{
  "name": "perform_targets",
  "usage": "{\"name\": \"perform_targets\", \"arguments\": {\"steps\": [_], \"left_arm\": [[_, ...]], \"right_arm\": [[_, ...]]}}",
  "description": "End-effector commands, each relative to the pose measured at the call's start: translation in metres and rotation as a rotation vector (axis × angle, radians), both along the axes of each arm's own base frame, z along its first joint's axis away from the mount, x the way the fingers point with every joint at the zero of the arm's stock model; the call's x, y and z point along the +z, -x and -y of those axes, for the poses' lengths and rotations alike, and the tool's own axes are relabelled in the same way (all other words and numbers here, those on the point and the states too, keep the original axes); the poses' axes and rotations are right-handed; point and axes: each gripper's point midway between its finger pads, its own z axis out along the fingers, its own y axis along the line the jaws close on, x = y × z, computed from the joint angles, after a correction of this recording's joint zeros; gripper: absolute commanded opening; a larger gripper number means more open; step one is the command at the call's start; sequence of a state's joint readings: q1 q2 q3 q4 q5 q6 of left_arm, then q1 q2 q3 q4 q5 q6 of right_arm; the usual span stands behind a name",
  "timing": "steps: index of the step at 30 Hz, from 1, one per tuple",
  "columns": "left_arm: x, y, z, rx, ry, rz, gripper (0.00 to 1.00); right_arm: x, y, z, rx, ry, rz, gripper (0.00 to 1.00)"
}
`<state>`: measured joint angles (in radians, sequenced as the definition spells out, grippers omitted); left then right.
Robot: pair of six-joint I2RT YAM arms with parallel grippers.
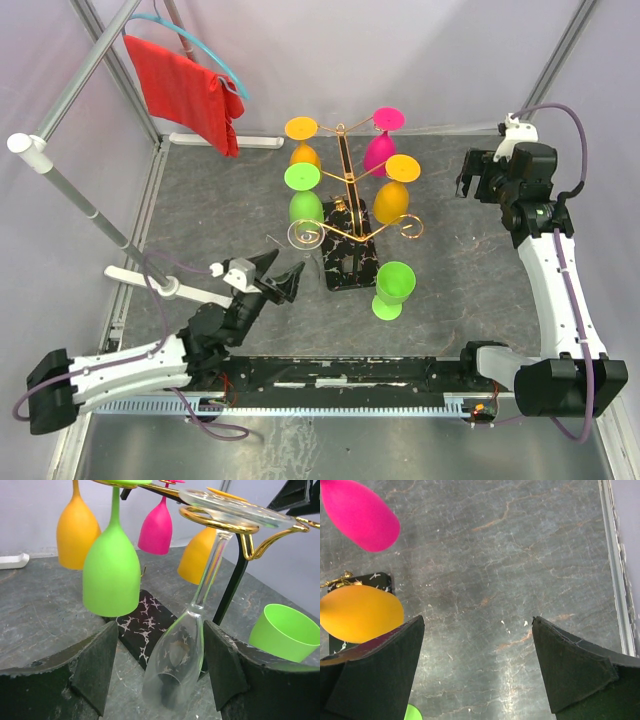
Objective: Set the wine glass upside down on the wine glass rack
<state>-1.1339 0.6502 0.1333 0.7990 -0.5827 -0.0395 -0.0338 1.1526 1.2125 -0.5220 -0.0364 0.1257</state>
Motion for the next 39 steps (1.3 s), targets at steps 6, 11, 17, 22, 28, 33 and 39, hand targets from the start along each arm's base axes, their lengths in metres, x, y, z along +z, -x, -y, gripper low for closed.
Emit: {"name": "perform_targets", "arguments": {"steps": [6,11,17,22,28,33,39], "left_arm": [[-0.005,-0.008,-0.058,0.230,0.012,-0.125,0.86],[0.029,-0.020,-0.060,0.334,-0.160,-0.127,0.88],[0.072,-0.017,-0.050,0.275,-0.263,-0.163,0.84],[0.091,-0.017,-0.083,0.424,-0.276,-0.228,0.83],[0.147,-0.028,-0.069,0.426,-0.279,-0.103,0.86],[0.188,-0.052,-0.011,0.385,-0.401,-0.048,0.88],[0.220,-0.076,0.054,0.282,-0.394,0.014,0.92]], "right_arm": [[-0.005,0.038,0.003,-0.026,-0.001,-0.050,0.96],[-0.019,0.074,-0.004,0.005,-0.016,-0.081,0.95],[-0.037,0.095,-0.026,0.073,-0.117,-0.124,0.91],[-0.051,0.102,-0.037,0.108,-0.166,-0.183,0.88],[-0.049,0.117,-0.063,0.237,-0.244,-0.212,0.87],[-0.047,0.131,-0.075,0.309,-0.216,-0.252,0.87],[-0.043,0.146,-0.080,0.338,-0.213,-0.246,0.87]]}}
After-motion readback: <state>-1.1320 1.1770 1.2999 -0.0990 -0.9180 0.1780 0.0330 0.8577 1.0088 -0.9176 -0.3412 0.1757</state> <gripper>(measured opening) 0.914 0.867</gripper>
